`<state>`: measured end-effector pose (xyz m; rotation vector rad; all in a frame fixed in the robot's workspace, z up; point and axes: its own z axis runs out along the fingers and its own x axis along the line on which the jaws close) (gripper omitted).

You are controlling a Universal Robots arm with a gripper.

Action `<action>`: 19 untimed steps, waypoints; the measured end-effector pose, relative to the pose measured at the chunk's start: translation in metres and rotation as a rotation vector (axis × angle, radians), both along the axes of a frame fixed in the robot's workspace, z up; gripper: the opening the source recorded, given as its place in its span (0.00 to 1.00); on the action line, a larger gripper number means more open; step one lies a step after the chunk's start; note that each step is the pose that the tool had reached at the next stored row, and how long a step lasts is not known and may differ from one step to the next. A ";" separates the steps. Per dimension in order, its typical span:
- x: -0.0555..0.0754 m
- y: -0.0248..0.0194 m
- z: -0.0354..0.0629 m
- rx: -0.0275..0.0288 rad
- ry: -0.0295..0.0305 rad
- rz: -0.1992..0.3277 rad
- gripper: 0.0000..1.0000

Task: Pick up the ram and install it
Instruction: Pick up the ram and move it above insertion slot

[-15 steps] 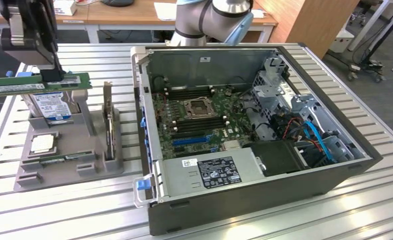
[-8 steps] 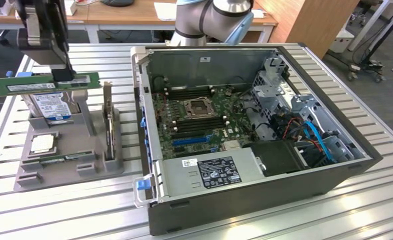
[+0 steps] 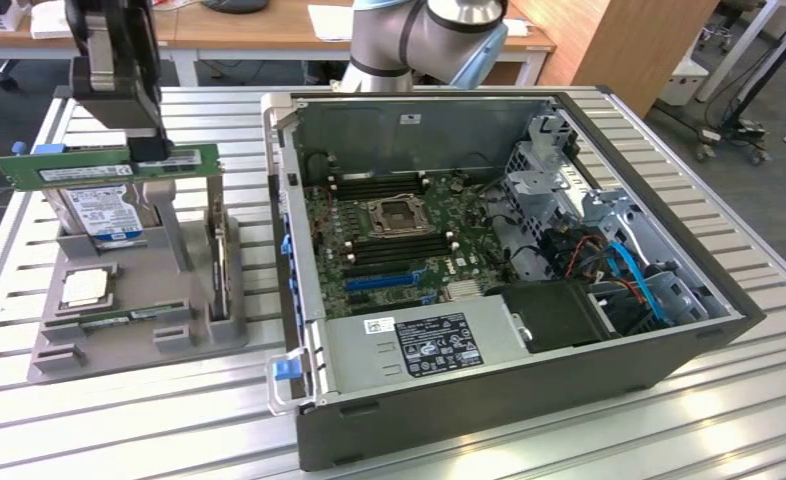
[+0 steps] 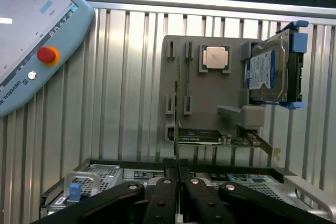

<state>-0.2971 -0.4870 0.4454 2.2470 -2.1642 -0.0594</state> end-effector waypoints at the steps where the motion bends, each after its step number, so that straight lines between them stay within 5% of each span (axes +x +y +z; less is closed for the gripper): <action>1: 0.002 0.0000 0.0000 0.0000 0.0000 0.000 0.12; 19: 0.034 0.0000 0.0001 -0.0001 0.0001 0.000 0.12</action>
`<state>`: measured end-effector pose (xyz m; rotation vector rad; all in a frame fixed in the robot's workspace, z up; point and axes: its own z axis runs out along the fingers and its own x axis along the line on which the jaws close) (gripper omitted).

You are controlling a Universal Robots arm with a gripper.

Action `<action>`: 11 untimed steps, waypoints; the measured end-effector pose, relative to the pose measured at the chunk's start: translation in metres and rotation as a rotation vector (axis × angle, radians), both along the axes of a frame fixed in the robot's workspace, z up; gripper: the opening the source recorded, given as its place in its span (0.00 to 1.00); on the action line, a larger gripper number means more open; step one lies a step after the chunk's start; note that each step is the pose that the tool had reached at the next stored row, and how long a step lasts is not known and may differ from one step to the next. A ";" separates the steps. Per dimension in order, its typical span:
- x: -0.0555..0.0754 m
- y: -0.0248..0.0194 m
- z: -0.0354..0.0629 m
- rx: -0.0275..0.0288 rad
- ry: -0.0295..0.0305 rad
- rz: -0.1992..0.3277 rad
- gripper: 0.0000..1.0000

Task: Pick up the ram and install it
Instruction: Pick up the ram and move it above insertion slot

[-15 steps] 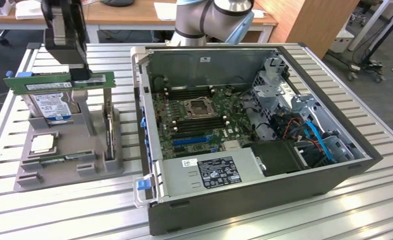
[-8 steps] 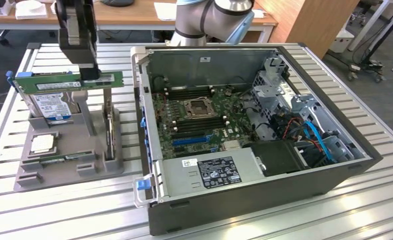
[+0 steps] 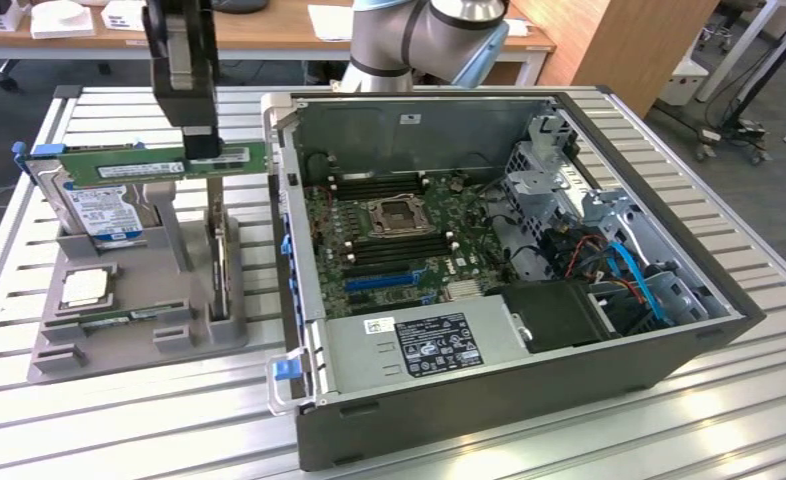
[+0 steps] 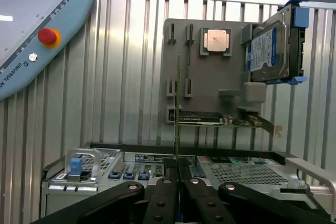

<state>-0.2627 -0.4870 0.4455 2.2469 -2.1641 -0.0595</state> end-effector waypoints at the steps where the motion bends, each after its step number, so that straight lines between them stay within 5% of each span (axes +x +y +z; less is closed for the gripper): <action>1: 0.002 0.0000 0.0000 0.0000 0.0000 0.000 0.12; 11: 0.022 0.0000 -0.0001 0.0001 -0.0001 0.000 0.12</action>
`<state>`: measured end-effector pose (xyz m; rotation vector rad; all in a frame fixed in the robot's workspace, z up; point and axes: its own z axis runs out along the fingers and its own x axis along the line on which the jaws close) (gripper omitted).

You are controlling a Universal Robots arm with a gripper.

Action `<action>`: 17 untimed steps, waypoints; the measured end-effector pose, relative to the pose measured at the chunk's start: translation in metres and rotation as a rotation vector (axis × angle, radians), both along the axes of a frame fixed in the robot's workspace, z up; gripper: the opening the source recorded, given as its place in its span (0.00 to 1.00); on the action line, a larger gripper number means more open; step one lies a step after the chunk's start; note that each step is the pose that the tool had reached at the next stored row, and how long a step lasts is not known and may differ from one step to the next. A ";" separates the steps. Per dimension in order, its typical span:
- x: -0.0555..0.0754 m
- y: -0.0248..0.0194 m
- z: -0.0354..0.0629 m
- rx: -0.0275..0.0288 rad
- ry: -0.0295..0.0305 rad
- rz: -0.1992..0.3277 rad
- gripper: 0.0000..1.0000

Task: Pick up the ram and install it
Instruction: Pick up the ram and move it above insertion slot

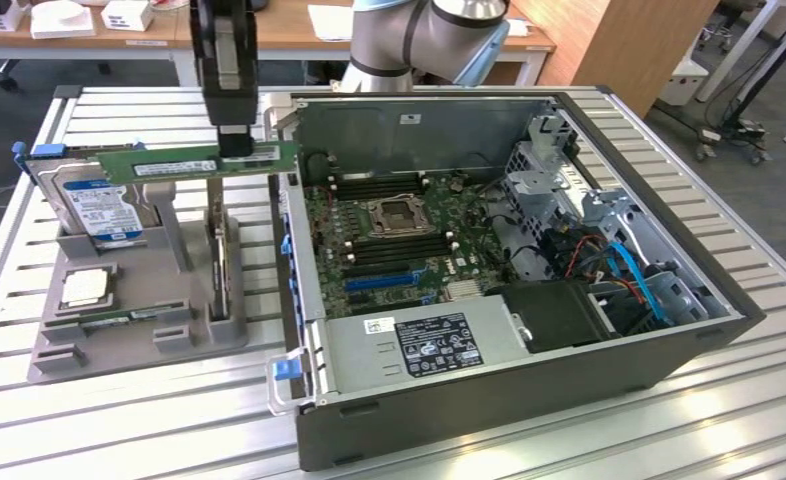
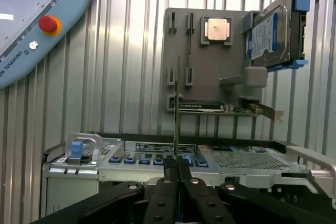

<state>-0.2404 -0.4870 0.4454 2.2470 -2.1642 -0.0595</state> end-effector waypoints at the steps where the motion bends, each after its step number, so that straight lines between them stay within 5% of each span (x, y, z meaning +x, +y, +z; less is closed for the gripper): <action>1: 0.002 0.0000 0.0000 0.0000 0.0000 0.000 0.12; 17: 0.038 0.0000 0.0000 -0.0001 0.0001 0.000 0.12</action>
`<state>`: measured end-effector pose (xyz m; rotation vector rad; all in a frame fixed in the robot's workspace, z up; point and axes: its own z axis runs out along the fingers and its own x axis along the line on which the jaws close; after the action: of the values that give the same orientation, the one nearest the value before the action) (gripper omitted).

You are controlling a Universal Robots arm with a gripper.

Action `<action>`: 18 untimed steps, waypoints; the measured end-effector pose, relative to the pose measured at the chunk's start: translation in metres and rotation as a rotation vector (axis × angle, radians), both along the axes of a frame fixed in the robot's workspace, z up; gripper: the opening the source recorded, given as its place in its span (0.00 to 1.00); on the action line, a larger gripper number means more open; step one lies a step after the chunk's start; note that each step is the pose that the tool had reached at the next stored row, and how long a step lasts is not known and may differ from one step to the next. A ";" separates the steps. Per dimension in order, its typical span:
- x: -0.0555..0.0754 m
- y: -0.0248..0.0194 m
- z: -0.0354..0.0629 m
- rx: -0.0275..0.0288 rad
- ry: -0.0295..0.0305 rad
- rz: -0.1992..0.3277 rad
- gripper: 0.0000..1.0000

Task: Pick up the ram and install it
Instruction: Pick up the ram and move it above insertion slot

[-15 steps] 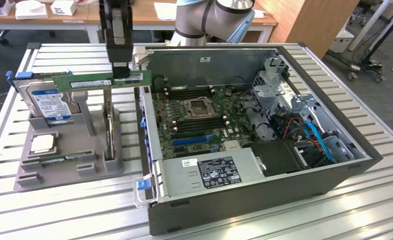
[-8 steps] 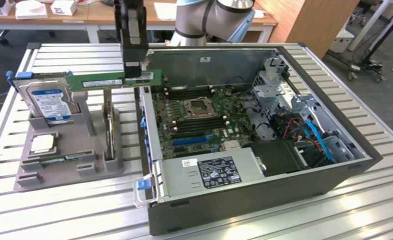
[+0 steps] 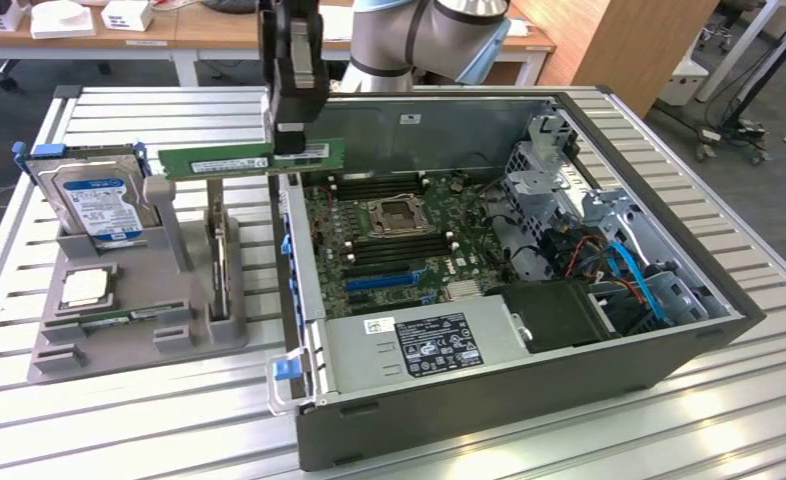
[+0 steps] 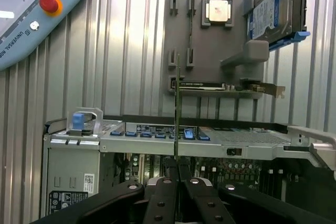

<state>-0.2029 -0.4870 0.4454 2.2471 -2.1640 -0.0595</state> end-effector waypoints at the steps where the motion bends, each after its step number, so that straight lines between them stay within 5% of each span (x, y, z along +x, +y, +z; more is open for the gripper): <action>1: 0.002 0.0000 0.0000 0.0000 -0.0001 0.000 0.12; 18: 0.038 0.0000 0.0000 0.0000 0.0000 0.000 0.12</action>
<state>-0.1649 -0.4870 0.4454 2.2471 -2.1640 -0.0595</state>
